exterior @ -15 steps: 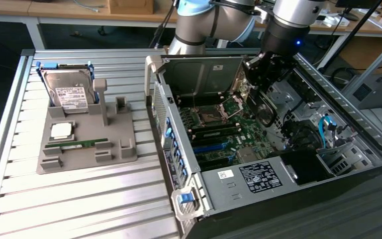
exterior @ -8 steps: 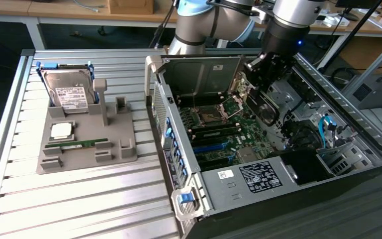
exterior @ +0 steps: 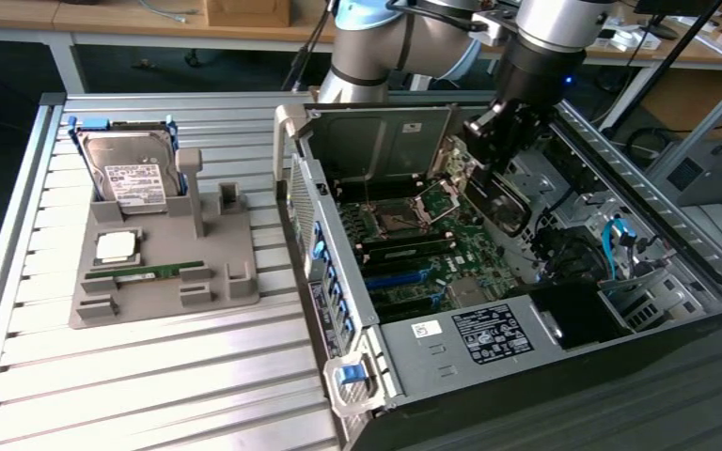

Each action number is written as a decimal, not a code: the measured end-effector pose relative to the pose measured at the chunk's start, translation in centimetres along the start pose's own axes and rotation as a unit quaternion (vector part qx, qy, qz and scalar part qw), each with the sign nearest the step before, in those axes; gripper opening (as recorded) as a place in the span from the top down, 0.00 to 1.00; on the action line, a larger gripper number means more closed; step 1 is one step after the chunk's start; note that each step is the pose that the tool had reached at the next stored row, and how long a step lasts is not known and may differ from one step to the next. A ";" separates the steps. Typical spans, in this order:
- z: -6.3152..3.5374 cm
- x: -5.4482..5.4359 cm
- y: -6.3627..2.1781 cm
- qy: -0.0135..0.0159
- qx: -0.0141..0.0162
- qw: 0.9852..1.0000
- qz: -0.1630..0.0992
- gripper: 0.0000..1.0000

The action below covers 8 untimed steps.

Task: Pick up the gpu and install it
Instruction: 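Insert the gpu into the slot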

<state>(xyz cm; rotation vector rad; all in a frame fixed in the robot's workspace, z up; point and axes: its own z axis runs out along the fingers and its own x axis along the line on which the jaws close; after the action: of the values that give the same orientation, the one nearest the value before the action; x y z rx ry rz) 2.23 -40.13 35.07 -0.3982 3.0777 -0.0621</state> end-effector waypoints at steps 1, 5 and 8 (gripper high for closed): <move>0.00 0.0 0.00 0.000 0.000 1.000 -0.005 0.73; 0.00 0.0 0.00 -0.001 -0.001 1.000 -0.028 0.73; 0.00 0.0 0.00 -0.002 -0.001 0.999 -0.038 0.73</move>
<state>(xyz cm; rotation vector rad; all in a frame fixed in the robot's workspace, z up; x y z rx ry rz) 2.23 -40.13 35.07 -0.5162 3.0587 -0.0599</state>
